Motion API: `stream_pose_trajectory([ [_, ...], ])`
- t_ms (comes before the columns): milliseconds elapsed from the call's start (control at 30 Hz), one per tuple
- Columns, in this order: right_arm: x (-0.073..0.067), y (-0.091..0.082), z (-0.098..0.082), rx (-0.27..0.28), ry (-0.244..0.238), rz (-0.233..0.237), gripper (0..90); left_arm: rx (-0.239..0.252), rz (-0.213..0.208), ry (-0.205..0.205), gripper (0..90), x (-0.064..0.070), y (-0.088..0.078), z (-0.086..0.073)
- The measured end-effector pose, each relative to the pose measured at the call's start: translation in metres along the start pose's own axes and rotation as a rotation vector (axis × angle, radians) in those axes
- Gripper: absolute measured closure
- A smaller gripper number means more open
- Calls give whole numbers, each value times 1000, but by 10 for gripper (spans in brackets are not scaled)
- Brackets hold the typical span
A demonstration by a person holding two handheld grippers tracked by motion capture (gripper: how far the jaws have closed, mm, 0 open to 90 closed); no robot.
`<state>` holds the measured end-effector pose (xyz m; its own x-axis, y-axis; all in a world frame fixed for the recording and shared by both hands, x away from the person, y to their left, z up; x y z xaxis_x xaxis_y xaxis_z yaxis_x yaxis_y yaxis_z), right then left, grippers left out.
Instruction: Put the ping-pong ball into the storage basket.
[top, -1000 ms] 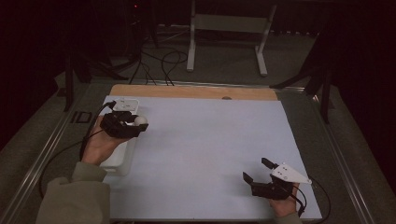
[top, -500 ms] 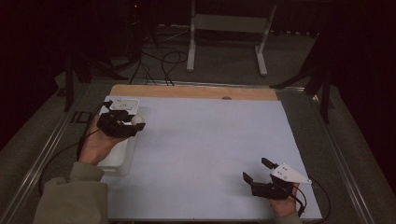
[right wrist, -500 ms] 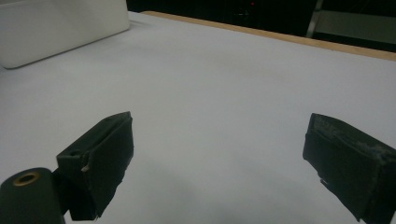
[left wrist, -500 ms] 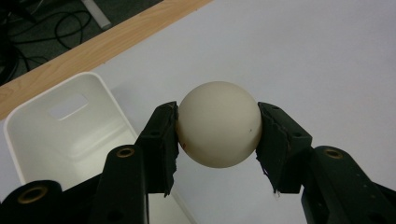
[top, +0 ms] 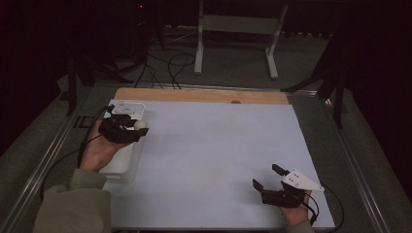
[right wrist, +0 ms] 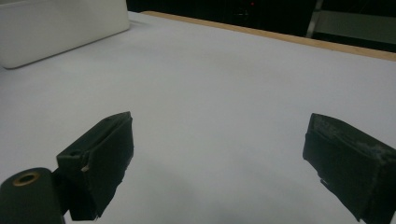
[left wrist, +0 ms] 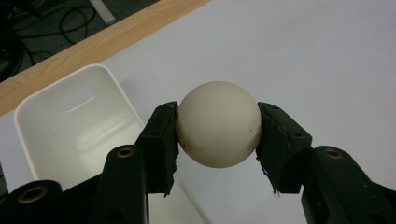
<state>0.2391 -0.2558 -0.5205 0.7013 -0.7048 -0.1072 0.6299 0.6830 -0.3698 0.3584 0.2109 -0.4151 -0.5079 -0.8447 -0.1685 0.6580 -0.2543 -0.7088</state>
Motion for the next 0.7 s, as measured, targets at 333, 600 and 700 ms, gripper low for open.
stream_pose_trajectory([
  [333, 0, 0, 0, 2, -2, 2, 85, -19, 17, -4, 515, -4, 0, -4],
  [600, 0, 0, 0, 4, -2, 2, 85, -32, 25, -8, 515, -6, 2, -7],
  [700, 0, 0, 0, 4, -2, 2, 85, -35, 27, -13, 515, -7, 2, -8],
])
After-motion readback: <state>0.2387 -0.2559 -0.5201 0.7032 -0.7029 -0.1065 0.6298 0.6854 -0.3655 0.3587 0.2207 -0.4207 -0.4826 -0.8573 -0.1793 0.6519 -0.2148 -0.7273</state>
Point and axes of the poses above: each handheld gripper's, and its own axes: y roughly forward along the jaws, z roughly out of its top, x roughly to its right, the point moved 3 cm from there along y, roughly forward along the jaws, and after that the axes turned 10 degrees about z, right-handed, at the moved point
